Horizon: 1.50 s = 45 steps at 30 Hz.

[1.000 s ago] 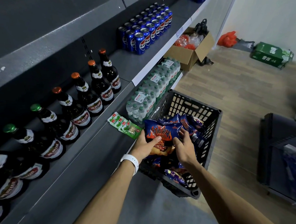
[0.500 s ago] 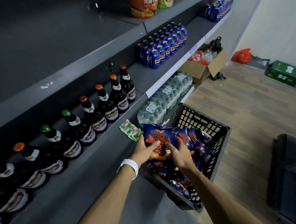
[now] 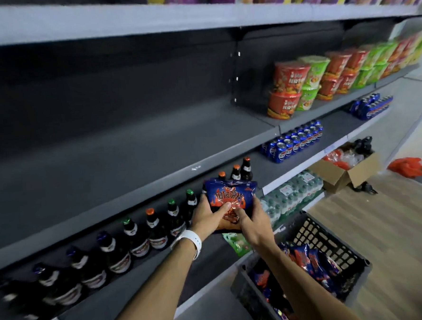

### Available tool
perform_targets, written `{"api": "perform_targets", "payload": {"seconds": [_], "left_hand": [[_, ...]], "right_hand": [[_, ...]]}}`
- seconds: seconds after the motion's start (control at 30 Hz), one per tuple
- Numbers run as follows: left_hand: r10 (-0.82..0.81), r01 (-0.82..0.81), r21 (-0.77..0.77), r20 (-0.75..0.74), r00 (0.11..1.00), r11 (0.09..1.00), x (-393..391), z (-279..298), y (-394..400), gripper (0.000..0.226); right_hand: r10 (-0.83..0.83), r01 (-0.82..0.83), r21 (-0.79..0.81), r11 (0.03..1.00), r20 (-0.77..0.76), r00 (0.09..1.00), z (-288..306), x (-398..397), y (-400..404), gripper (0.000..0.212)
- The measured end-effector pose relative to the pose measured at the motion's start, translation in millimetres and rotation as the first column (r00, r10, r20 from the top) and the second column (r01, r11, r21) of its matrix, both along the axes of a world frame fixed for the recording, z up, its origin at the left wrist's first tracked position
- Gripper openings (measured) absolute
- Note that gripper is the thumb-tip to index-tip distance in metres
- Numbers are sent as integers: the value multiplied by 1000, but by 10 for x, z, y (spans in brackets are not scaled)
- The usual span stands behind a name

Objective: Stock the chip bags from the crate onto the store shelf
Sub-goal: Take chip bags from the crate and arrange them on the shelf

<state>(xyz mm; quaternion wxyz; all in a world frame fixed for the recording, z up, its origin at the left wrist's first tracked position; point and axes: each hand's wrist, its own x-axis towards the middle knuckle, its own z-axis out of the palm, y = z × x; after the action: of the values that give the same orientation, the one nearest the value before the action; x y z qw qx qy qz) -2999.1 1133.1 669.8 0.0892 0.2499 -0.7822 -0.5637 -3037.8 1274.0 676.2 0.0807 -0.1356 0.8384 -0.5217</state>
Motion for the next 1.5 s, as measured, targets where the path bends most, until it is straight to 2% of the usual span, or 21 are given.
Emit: {"api": "perform_targets", "payload": {"seconds": [0.2,0.37,0.63,0.8,1.1,1.23,1.33,1.43,1.5], "left_hand": [[115,-125,-84,-109,987,989,707,690,-522,44],[203,-232,-188,-159,966,954,1592,1094,-1057,52],[355,-379,-281,-133,925,882,3363,1557,-1785,53],[453,-459,-296,-93,887,838,4479,1720,-2215,56],[638,-637,-277,-100,764,719,6132,1878,-2861,53],[665,-670,-248,-115,738,700,6609,1917,-3071,39],[693,-697,-242,-117,711,675,6861,1890,-3239,37],[723,-718,-245,-84,685,652,7010,1815,-3472,45],[735,-720,-245,-41,676,649,7055,1794,-3636,60]], "right_hand": [[73,-76,-41,996,-88,993,688,553,-588,42],[177,-189,-82,979,-126,976,1128,1343,-1097,40],[348,-357,-55,932,-137,928,1581,2888,-1914,39],[456,-463,-26,886,-132,880,1709,3814,-2486,38],[642,-645,5,764,-98,761,1847,5279,-3446,30],[691,-693,10,721,-90,717,1854,5680,-3769,26],[714,-714,31,700,-72,697,1829,5887,-4025,29],[744,-742,46,668,-47,667,1765,6034,-4307,28],[755,-754,51,655,-18,655,1697,6079,-4537,32]]}}
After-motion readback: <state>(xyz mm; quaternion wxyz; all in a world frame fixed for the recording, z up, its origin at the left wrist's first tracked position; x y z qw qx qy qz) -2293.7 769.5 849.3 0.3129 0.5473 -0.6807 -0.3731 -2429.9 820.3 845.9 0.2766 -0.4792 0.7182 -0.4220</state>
